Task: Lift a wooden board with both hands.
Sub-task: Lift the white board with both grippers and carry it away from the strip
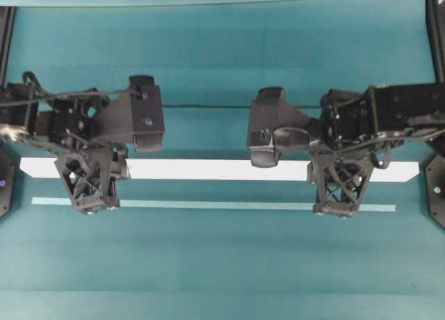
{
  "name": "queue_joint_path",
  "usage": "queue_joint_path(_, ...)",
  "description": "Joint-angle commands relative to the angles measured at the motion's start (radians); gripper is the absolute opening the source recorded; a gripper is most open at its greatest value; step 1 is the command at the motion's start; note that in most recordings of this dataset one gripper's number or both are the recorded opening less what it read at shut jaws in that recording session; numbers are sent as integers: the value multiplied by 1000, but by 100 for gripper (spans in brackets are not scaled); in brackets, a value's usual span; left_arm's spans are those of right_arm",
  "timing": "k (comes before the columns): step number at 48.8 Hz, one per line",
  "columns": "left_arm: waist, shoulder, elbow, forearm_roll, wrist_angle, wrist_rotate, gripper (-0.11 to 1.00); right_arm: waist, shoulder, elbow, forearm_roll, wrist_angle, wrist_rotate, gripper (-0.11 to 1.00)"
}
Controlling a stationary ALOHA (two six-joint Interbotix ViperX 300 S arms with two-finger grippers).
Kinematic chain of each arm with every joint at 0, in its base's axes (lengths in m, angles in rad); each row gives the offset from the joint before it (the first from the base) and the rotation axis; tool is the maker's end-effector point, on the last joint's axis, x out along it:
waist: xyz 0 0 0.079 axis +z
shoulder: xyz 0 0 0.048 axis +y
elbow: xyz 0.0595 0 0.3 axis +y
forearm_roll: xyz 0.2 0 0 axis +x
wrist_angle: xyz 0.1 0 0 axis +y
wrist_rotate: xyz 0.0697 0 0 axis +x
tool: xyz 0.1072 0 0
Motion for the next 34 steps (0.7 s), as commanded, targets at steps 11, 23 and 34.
queue_joint_path(11, 23, -18, -158, 0, 112, -29, 18, 3, -8, -141, 0, 123, 11, 22)
queue_joint_path(23, 28, -20, -262, 3, 156, -31, 18, 3, -12, -232, -29, 238, 6, 22)
queue_joint_path(34, 31, -6, -357, 3, 235, -29, 18, 3, -25, -310, -48, 288, 11, 22)
